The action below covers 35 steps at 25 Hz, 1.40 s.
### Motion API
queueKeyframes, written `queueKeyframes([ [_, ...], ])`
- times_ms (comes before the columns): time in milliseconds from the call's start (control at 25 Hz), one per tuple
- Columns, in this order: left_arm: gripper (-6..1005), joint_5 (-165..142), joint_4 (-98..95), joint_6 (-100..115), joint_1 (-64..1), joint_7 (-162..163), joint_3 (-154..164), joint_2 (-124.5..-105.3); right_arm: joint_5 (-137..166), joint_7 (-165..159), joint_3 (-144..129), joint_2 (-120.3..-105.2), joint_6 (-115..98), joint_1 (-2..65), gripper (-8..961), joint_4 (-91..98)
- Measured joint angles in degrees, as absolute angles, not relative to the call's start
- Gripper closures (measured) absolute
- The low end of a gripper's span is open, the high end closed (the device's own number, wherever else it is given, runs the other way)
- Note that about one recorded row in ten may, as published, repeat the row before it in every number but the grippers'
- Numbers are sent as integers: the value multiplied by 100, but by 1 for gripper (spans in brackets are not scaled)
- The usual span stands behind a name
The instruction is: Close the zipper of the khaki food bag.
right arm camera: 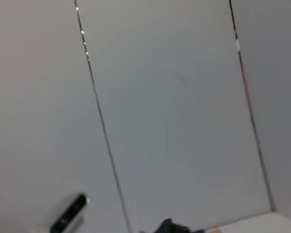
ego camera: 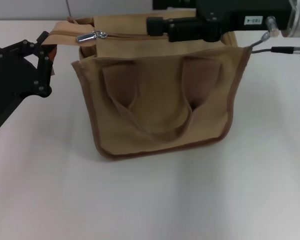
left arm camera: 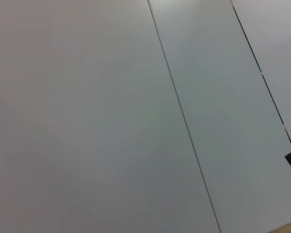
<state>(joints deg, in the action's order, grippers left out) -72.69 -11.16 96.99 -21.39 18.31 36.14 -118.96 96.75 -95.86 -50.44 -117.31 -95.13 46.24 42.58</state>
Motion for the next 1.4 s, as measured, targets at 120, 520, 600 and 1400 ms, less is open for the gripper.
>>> queueKeyframes([
  [120, 985, -7267, -1116, 9706, -2153, 1833, 3612, -11895, 9810, -10474, -5269, -11689, -9577, 4842, 173, 4243],
  [520, 984, -7267, -1116, 9720, -2170, 1810, 3612, -11892, 10460, -12383, -5404, -11631, -9521, 5462, 174, 3871],
  [600, 984, -7268, -1116, 9723, -2161, 1810, 3612, -11891, 10449, -12269, -5383, -11634, -9509, 5438, 174, 3920],
  [1400, 984, -7207, -1116, 9754, -2127, 1870, 3612, -11901, 10089, -7619, -5520, -11929, -8856, 4455, 174, 5371],
])
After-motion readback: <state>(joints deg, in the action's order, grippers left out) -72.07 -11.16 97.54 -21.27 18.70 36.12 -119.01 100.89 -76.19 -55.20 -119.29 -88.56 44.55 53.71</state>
